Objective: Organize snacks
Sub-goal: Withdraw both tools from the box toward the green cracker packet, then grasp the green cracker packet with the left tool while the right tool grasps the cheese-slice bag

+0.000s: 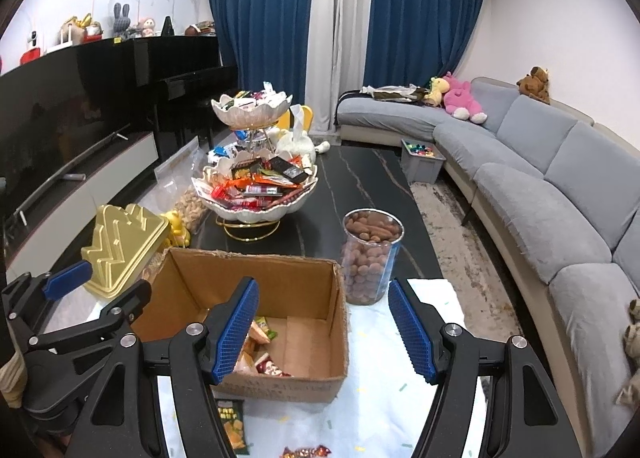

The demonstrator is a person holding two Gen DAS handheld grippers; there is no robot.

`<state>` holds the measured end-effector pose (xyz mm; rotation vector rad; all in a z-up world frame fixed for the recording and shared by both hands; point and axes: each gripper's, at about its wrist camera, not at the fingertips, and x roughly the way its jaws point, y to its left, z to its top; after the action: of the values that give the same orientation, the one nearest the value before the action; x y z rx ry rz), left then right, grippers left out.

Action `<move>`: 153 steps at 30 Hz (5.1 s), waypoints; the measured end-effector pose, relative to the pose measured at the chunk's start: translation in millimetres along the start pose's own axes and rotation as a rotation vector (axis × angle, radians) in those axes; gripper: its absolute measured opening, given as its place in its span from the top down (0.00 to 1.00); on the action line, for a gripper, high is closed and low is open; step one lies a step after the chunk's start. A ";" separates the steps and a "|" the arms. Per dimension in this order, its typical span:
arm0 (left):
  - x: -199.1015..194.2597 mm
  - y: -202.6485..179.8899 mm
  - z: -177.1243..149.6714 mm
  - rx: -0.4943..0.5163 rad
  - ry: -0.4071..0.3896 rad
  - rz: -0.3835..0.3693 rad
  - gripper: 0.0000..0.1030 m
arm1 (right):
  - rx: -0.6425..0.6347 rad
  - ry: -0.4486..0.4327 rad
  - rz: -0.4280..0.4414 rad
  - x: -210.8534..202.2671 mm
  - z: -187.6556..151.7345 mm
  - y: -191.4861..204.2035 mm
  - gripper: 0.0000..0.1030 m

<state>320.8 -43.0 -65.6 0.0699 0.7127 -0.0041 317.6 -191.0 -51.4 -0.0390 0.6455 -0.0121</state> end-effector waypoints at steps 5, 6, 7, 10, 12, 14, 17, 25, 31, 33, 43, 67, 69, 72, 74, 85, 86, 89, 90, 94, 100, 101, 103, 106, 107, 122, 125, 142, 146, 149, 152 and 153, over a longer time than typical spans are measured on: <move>-14.5 -4.1 -3.5 0.009 -0.012 -0.002 0.34 | 0.007 -0.012 -0.007 -15.0 -4.8 -6.4 0.34; -17.4 -5.3 -4.5 0.011 -0.014 -0.003 0.34 | 0.008 -0.013 -0.008 -16.5 -6.0 -7.1 0.34; -20.2 -6.2 -5.2 0.013 -0.017 -0.003 0.34 | 0.011 -0.015 -0.010 -19.2 -7.3 -8.8 0.34; -27.0 -9.0 -7.5 0.019 -0.023 -0.005 0.34 | 0.018 -0.017 -0.016 -25.3 -10.9 -12.5 0.34; -30.7 -10.7 -9.8 0.021 -0.024 -0.006 0.34 | 0.023 -0.017 -0.022 -29.1 -13.8 -15.6 0.34; -33.4 -12.1 -11.8 0.022 -0.025 -0.007 0.34 | 0.029 -0.017 -0.027 -32.8 -17.3 -18.4 0.34; -37.5 -14.9 -16.8 0.028 -0.024 -0.010 0.34 | 0.039 -0.015 -0.032 -38.0 -24.2 -22.6 0.34; -40.9 -20.6 -31.6 0.039 -0.014 -0.018 0.34 | 0.056 0.004 -0.048 -44.2 -43.2 -27.1 0.34; -39.6 -23.2 -42.6 0.043 0.001 -0.023 0.34 | 0.065 0.022 -0.053 -43.2 -54.1 -29.7 0.34; -38.4 -23.9 -46.6 0.044 0.006 -0.025 0.34 | 0.068 0.028 -0.054 -43.0 -57.6 -30.4 0.34; -29.4 -29.0 -71.4 0.048 0.042 -0.036 0.34 | 0.075 0.063 -0.060 -39.3 -79.2 -31.0 0.34; 2.5 -40.4 -117.2 0.066 0.130 -0.047 0.34 | 0.093 0.168 -0.069 -17.7 -128.9 -32.2 0.34; 6.1 -41.2 -121.1 0.065 0.140 -0.050 0.34 | 0.094 0.176 -0.071 -15.7 -132.3 -32.5 0.34; 10.2 -41.5 -125.7 0.066 0.150 -0.050 0.34 | 0.094 0.188 -0.071 -12.2 -137.3 -32.2 0.34; 13.1 -41.7 -128.5 0.066 0.158 -0.051 0.34 | 0.095 0.196 -0.071 -9.9 -140.4 -32.0 0.34; 32.9 -46.1 -145.6 0.072 0.205 -0.057 0.34 | 0.094 0.254 -0.068 7.7 -162.0 -28.1 0.34; 35.4 -46.5 -147.4 0.071 0.211 -0.058 0.34 | 0.095 0.263 -0.068 10.3 -164.6 -27.9 0.34; 42.6 -48.1 -151.9 0.073 0.227 -0.056 0.34 | 0.100 0.289 -0.071 16.8 -172.2 -27.6 0.34; 44.5 -48.7 -153.4 0.073 0.232 -0.057 0.34 | 0.102 0.295 -0.072 18.3 -174.6 -28.3 0.34; 56.1 -48.4 -160.4 0.063 0.260 -0.062 0.34 | 0.112 0.330 -0.072 26.8 -183.8 -28.7 0.34; 72.4 -47.9 -167.5 0.051 0.302 -0.065 0.34 | 0.118 0.383 -0.071 42.6 -195.1 -28.0 0.34; 75.0 -48.4 -168.3 0.050 0.310 -0.066 0.34 | 0.118 0.395 -0.070 46.1 -197.9 -27.5 0.34; 81.1 -49.0 -171.3 0.049 0.326 -0.067 0.34 | 0.121 0.413 -0.068 51.6 -201.6 -27.2 0.34; 90.6 -50.1 -173.4 0.050 0.343 -0.062 0.34 | 0.128 0.435 -0.061 57.4 -206.5 -26.5 0.34; 92.9 -50.3 -173.6 0.048 0.347 -0.061 0.34 | 0.128 0.443 -0.058 59.6 -208.5 -25.4 0.34; 119.4 -41.9 -179.0 0.018 0.379 -0.051 0.34 | 0.137 0.501 -0.044 80.7 -223.7 -19.0 0.34; 124.2 -43.0 -178.6 0.019 0.382 -0.050 0.34 | 0.140 0.506 -0.047 84.7 -225.0 -18.9 0.34; 139.1 -63.2 -179.4 0.026 0.375 -0.085 0.56 | 0.156 0.510 -0.029 94.8 -227.3 -22.6 0.54; 136.7 -63.7 -179.8 0.026 0.373 -0.090 0.57 | 0.156 0.507 -0.025 94.0 -227.0 -22.3 0.58; 132.9 -65.0 -179.2 0.026 0.372 -0.092 0.57 | 0.154 0.502 -0.021 91.2 -226.8 -21.9 0.60; 127.2 -66.4 -178.6 0.031 0.366 -0.092 0.58 | 0.159 0.498 -0.019 87.9 -225.7 -22.9 0.62; 125.8 -66.4 -178.3 0.032 0.364 -0.093 0.58 | 0.160 0.495 -0.020 86.9 -225.4 -22.4 0.62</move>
<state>297.7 -95.0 -286.4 0.0691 1.0799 -0.0935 251.4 -222.8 -282.6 0.1159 1.1371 -0.0944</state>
